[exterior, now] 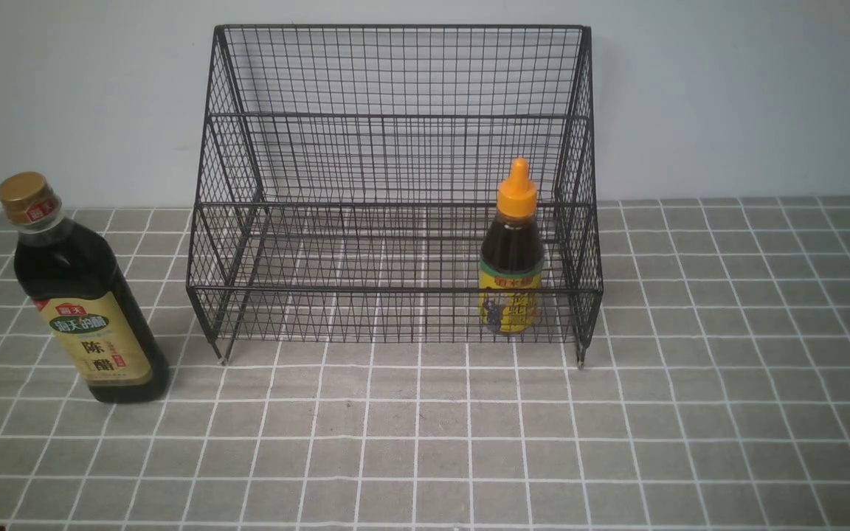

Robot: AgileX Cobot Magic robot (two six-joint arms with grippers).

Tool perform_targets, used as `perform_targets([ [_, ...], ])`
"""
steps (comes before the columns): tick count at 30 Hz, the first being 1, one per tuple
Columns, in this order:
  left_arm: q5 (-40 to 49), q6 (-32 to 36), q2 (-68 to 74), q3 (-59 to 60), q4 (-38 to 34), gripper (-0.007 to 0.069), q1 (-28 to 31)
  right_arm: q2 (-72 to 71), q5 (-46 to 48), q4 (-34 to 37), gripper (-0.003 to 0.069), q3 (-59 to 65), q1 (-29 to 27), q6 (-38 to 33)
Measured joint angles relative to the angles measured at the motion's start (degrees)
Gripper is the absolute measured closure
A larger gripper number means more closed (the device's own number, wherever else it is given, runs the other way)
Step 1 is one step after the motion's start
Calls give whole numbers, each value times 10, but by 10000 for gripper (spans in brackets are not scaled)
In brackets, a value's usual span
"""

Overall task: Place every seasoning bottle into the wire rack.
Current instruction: Use the left arm to grab the condiment bottle closest to it

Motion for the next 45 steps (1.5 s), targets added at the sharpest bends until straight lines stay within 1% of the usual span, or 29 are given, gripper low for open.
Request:
perform_targets([
  [2, -5, -3, 0, 1, 4, 634, 0, 0, 0, 0, 670, 0, 0, 0],
  [5, -46, -19, 0, 3, -11, 634, 0, 0, 0, 0, 670, 0, 0, 0],
  [7, -127, -38, 0, 3, -29, 634, 0, 0, 0, 0, 670, 0, 0, 0],
  [8, -134, -39, 0, 3, -30, 634, 0, 0, 0, 0, 670, 0, 0, 0],
  [10, -213, -43, 0, 3, -35, 634, 0, 0, 0, 0, 670, 0, 0, 0],
  [12, -270, -45, 0, 3, -35, 634, 0, 0, 0, 0, 670, 0, 0, 0],
  [15, -390, -42, 0, 3, -38, 634, 0, 0, 0, 0, 670, 0, 0, 0],
  [17, -444, -28, 11, 2, -42, 634, 0, 0, 0, 0, 670, 0, 0, 0],
  [22, -454, 25, 104, -41, -46, 629, 0, 0, 0, 0, 670, 0, 0, 0],
  [23, -454, 41, 151, -66, -46, 621, 0, 0, 0, 0, 670, 0, 0, 0],
  [25, -454, 52, 237, -107, -53, 583, 0, 0, 0, 0, 670, 0, 0, 0],
  [28, -454, 57, 328, -157, -74, 513, 0, 0, 0, 0, 670, 0, 0, 0],
  [29, -454, 57, 360, -175, -84, 475, 0, 0, 0, 0, 670, 0, 0, 0],
  [31, -460, 70, 424, -214, -109, 361, 0, 0, 0, 0, 670, 0, 0, 0],
  [32, -463, 74, 434, -219, -114, 340, 0, 0, 0, 0, 670, 0, 0, 0],
  [34, -478, 97, 492, -246, -148, 218, 0, 0, 0, 0, 670, 0, 0, 0],
  [36, -497, 117, 534, -265, -180, 132, 0, 0, 0, 0, 670, 0, 0, 0],
  [38, -508, 127, 564, -279, -207, 79, 0, 0, 0, 0, 670, 0, 0, 0],
  [41, -527, 140, 613, -303, -241, 29, 0, 0, 0, 0, 670, 0, 0, 0],
  [45, -544, 175, 679, -326, -266, 22, 0, 0, 0, 0, 670, 0, 0, -1],
])
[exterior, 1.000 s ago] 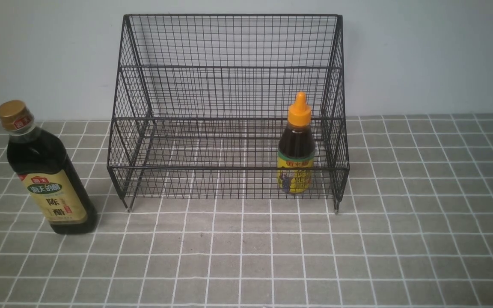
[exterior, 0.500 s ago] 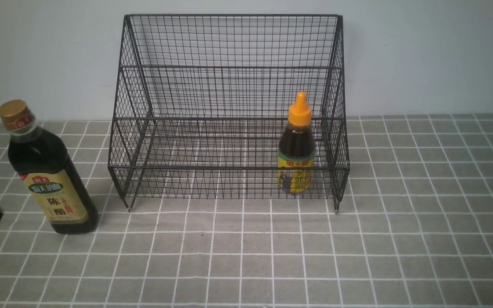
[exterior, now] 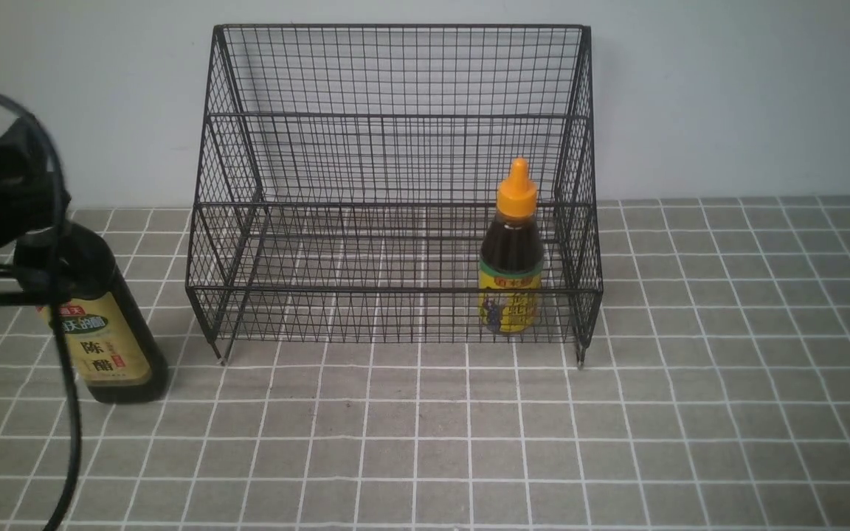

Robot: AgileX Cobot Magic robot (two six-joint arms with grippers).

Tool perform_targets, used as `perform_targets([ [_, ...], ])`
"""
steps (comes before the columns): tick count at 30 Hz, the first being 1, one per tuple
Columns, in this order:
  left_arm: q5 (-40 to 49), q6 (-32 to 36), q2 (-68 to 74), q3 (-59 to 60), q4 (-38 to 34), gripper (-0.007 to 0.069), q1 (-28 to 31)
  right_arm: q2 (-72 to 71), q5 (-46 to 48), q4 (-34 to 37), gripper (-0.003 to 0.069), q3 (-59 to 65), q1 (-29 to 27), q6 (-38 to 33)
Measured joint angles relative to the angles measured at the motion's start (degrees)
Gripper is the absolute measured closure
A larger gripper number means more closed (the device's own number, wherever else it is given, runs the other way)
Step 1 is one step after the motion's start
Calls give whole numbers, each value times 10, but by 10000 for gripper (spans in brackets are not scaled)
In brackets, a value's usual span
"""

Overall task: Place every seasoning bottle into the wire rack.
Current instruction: Use the left arm to grab the condiment bottle closest to it, then use the left arm to put the condiment bottle back on the shelf

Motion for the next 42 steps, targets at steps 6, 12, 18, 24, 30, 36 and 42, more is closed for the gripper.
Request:
perform_targets([
  [6, -31, 17, 76, -4, -11, 59, 0, 0, 0, 0, 670, 0, 0, 0],
  [12, -58, 19, 121, -5, -5, 239, 0, 0, 0, 0, 670, 0, 0, 0],
  [18, -48, 20, 121, -7, 30, 316, 0, 0, 0, 0, 670, 0, 0, 0],
  [24, 43, 43, 63, -39, 48, 316, 0, 0, 0, 0, 670, 0, 0, 0],
  [30, 139, 69, 0, -157, 53, 316, 0, 0, 0, -1, 670, 0, 0, 0],
  [36, 203, 75, 8, -277, 57, 316, -7, 0, 0, -1, 670, 0, 0, 0],
  [42, 217, 75, 70, -378, 42, 316, -56, 0, 0, -1, 670, 0, 0, 0],
])
